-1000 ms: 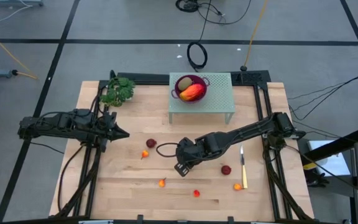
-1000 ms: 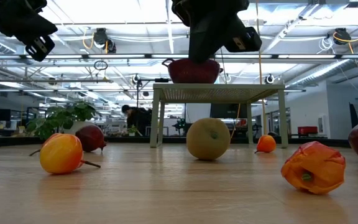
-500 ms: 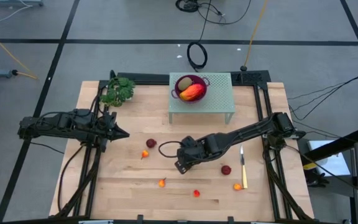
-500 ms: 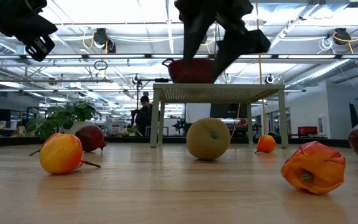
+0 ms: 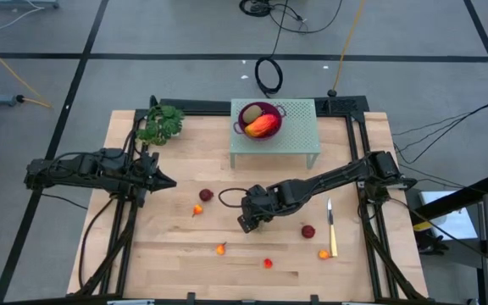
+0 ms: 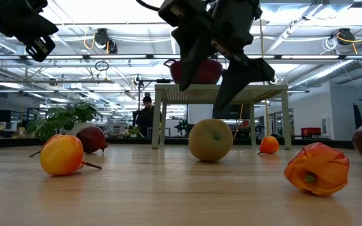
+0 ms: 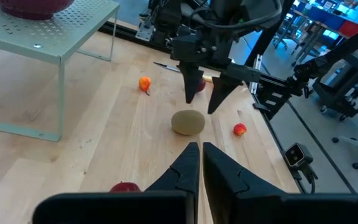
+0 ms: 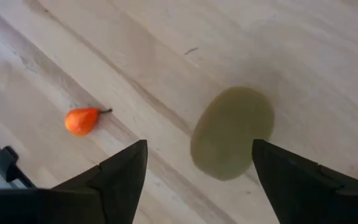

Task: Pick & Place Fruit
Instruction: Put the kiwi in the violet strainer bowl on the shelf

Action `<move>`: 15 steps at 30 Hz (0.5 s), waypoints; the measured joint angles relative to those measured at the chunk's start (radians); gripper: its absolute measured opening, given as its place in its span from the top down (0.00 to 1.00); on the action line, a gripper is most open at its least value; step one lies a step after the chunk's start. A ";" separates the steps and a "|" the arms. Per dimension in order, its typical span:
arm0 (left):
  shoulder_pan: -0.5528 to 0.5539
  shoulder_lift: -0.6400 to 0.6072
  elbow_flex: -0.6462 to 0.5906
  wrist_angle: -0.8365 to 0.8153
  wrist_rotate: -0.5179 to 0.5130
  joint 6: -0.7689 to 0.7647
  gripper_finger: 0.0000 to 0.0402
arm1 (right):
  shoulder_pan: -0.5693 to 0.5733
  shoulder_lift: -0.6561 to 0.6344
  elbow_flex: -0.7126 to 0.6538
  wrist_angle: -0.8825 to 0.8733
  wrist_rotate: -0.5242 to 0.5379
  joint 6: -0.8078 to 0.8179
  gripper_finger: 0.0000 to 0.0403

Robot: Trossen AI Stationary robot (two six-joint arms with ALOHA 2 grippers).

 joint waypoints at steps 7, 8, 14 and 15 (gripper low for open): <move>0.000 0.000 0.000 0.000 0.000 0.000 0.95 | -0.001 0.000 -0.001 -0.005 0.000 -0.015 0.33; 0.000 0.000 0.000 0.000 0.000 0.000 0.95 | -0.002 0.000 -0.001 -0.007 0.001 -0.010 0.33; 0.000 0.000 0.000 0.000 0.001 -0.001 0.95 | -0.002 0.000 -0.001 0.000 0.000 0.022 0.32; 0.000 0.000 0.000 0.000 0.000 -0.001 0.95 | -0.002 0.000 -0.001 0.000 0.000 0.023 0.32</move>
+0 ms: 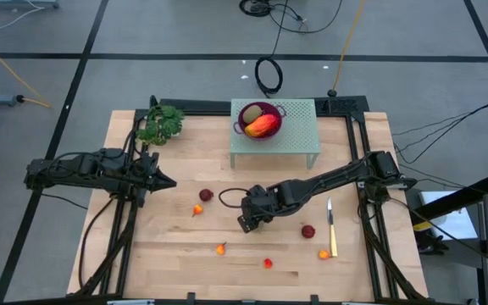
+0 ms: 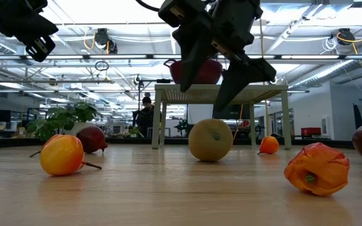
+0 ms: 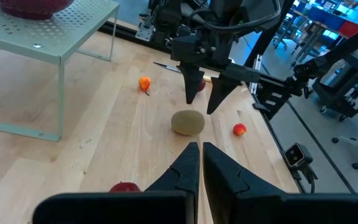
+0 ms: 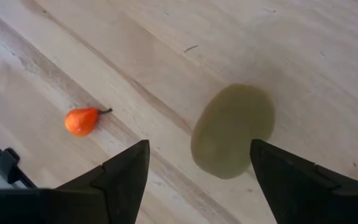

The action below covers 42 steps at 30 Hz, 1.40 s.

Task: Pick & Place Fruit
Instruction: Put the kiwi in the violet strainer bowl on the shelf

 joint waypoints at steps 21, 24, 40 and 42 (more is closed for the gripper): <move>0.000 0.000 0.000 0.000 0.000 0.001 0.95 | 0.000 0.000 0.000 -0.009 0.003 -0.027 0.05; 0.000 0.000 0.000 0.000 0.000 0.001 0.95 | 0.000 0.000 0.000 -0.008 0.005 -0.037 0.02; 0.000 0.000 0.000 0.000 -0.002 0.000 0.95 | 0.005 0.000 0.000 -0.004 0.004 -0.069 0.01; 0.000 0.000 0.000 0.000 -0.002 -0.001 0.95 | 0.005 0.000 0.000 -0.004 0.004 -0.068 0.01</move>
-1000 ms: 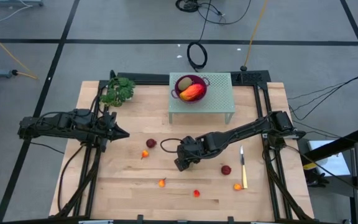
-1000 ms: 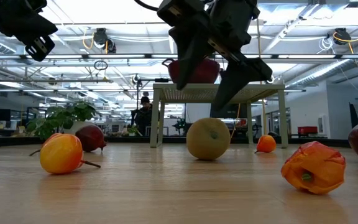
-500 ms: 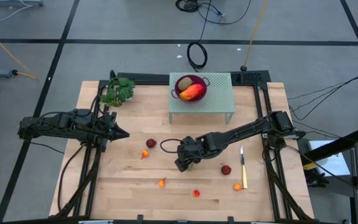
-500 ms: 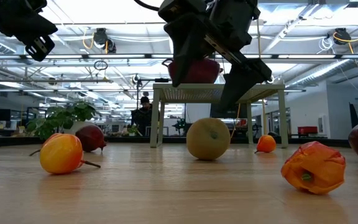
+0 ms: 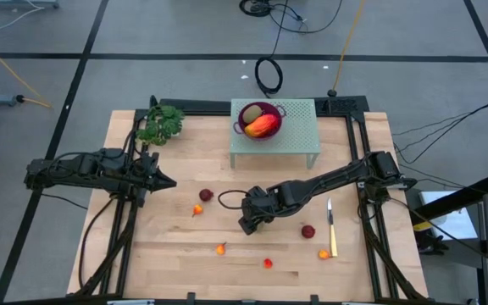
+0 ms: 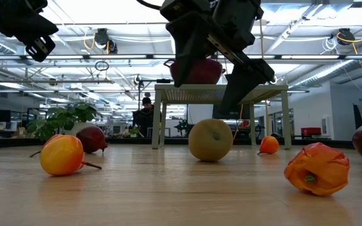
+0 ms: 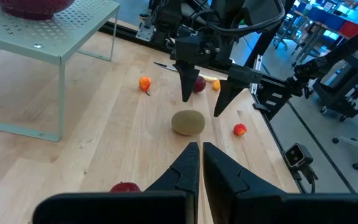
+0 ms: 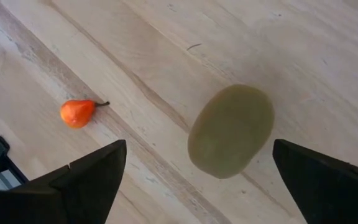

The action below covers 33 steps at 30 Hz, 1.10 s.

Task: Pick & Place Fruit
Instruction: Put the kiwi in the violet strainer bowl on the shelf

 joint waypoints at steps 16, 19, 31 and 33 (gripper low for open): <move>0.000 0.000 0.000 0.000 -0.009 0.000 0.95 | -0.011 -0.002 -0.057 0.006 -0.006 0.073 0.02; 0.000 0.000 0.000 0.000 -0.008 0.000 0.95 | -0.013 0.000 -0.081 0.018 -0.029 0.096 0.01; 0.000 0.000 0.000 0.000 -0.008 0.000 0.95 | -0.016 -0.001 -0.128 0.117 -0.024 0.089 0.02; 0.000 0.000 0.000 0.000 -0.008 0.000 0.95 | -0.017 -0.001 -0.152 0.140 -0.027 0.092 0.02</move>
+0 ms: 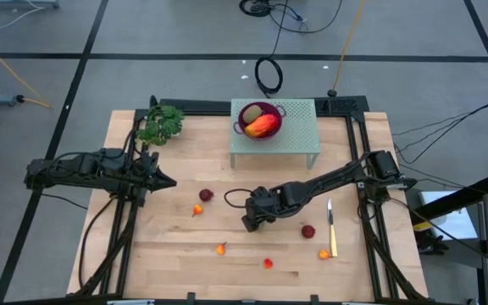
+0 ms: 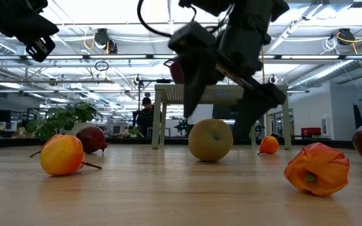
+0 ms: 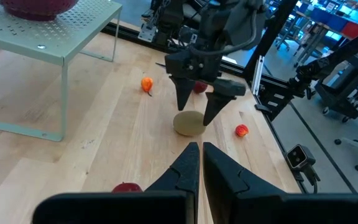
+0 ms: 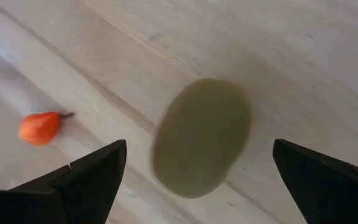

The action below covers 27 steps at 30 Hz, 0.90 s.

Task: Pick & Place Fruit
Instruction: Put the kiwi in the violet strainer bowl on the shelf

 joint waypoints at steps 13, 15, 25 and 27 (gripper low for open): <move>0.000 0.000 0.000 0.000 -0.044 -0.009 0.95 | -0.004 0.000 -0.058 0.105 0.007 -0.050 0.02; 0.000 0.000 0.000 0.000 -0.044 -0.010 0.95 | -0.004 0.000 -0.058 0.098 0.025 -0.057 0.02; 0.000 0.000 0.000 0.001 -0.070 -0.027 0.95 | -0.007 0.033 -0.057 0.092 0.026 -0.089 0.02; 0.000 0.000 0.000 0.001 -0.071 -0.027 0.95 | -0.007 0.046 -0.056 0.099 -0.002 -0.087 0.02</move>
